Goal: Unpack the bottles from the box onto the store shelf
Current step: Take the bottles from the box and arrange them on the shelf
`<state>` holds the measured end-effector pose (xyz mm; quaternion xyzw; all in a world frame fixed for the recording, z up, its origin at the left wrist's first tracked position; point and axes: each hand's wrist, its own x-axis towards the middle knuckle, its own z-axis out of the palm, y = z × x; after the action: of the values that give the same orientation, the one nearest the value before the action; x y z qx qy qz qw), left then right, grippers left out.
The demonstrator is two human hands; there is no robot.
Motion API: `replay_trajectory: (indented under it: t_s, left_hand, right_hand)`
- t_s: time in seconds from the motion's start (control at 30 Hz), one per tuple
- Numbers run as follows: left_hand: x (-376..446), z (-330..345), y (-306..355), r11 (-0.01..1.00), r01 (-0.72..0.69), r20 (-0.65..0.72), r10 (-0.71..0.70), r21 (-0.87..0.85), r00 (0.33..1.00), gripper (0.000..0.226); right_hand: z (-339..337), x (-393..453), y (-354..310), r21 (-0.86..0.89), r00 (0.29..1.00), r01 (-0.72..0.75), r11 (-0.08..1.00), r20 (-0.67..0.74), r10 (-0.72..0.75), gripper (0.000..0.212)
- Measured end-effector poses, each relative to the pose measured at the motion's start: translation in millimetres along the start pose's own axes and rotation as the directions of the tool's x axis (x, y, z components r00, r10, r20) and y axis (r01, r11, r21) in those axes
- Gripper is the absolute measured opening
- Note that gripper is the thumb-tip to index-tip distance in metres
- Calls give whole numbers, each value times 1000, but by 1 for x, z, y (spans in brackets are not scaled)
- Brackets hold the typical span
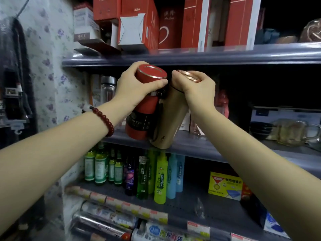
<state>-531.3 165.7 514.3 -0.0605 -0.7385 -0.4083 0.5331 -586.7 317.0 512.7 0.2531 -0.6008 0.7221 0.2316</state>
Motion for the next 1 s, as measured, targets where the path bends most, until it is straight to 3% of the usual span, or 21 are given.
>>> replay_trajectory:
  t_s: [0.23,0.37,0.57,0.83,1.0]
  left_hand:
    - [7,25,12,990,-134,41,132,51,990,75]
    - [2,41,4,990,-141,63,139,22,988,72]
    - [14,59,-22,995,-22,48,27,-97,998,63]
    - [41,65,-49,971,125,170,-91,-202,981,49]
    - [53,72,-61,963,200,227,-157,-182,961,62]
  right_hand:
    - [-19,11,-2,40,987,56,998,-154,-49,52]
    - [-34,13,4,15,980,50,999,-193,-47,50]
    - [-38,26,11,-41,982,35,999,-182,-42,59]
    - [-22,55,16,-81,995,-30,996,-96,22,70]
    - [-15,64,28,-74,993,-122,990,-2,122,101]
